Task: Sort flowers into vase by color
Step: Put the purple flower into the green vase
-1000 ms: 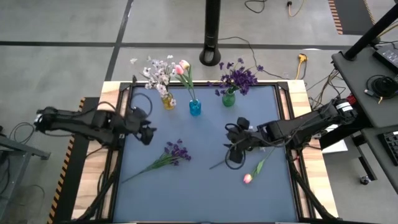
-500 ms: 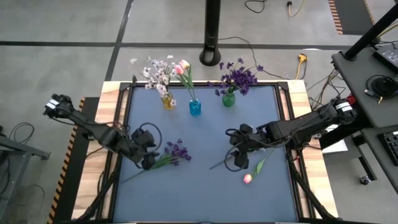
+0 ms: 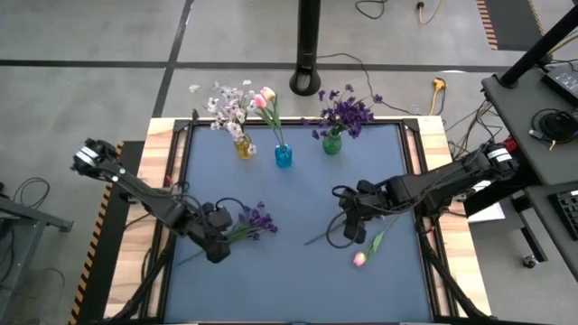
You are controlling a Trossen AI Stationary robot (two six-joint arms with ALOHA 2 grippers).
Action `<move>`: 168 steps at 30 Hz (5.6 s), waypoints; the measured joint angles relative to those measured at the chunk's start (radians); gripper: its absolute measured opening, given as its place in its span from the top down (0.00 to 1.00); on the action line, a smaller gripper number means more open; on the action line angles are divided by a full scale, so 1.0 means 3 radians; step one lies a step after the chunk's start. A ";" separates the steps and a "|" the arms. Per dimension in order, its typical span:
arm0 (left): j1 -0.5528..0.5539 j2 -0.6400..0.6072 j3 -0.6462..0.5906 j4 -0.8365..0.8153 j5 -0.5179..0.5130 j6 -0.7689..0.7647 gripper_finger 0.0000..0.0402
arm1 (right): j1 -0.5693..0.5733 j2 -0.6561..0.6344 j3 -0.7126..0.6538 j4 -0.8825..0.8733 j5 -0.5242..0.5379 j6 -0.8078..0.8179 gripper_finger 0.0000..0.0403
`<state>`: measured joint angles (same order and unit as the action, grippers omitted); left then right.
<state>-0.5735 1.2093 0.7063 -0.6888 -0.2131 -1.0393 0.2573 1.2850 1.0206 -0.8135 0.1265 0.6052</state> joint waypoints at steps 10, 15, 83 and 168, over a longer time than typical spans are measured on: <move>-0.0005 0.0245 0.0000 0.0001 0.0056 -0.0020 0.46 | 0.0000 -0.0001 0.0000 -0.0011 -0.0015 -0.0016 0.47; -0.0005 0.0305 0.0000 -0.0007 0.0082 -0.0047 0.46 | 0.0000 -0.0001 -0.0001 -0.0014 -0.0015 -0.0046 0.47; -0.0154 0.1047 0.0166 -0.0256 0.0372 0.0237 0.97 | 0.0001 -0.0001 -0.0031 0.0025 0.0015 -0.0100 0.47; 0.0615 0.0340 0.0237 0.3867 -0.1248 0.4283 0.99 | -0.0019 0.1007 -0.0142 0.5697 0.0440 -0.2933 0.94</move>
<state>-0.3889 1.3113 0.7773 0.4713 -0.5877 0.2457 0.2515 1.5871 0.9779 0.8955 0.2584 -0.2746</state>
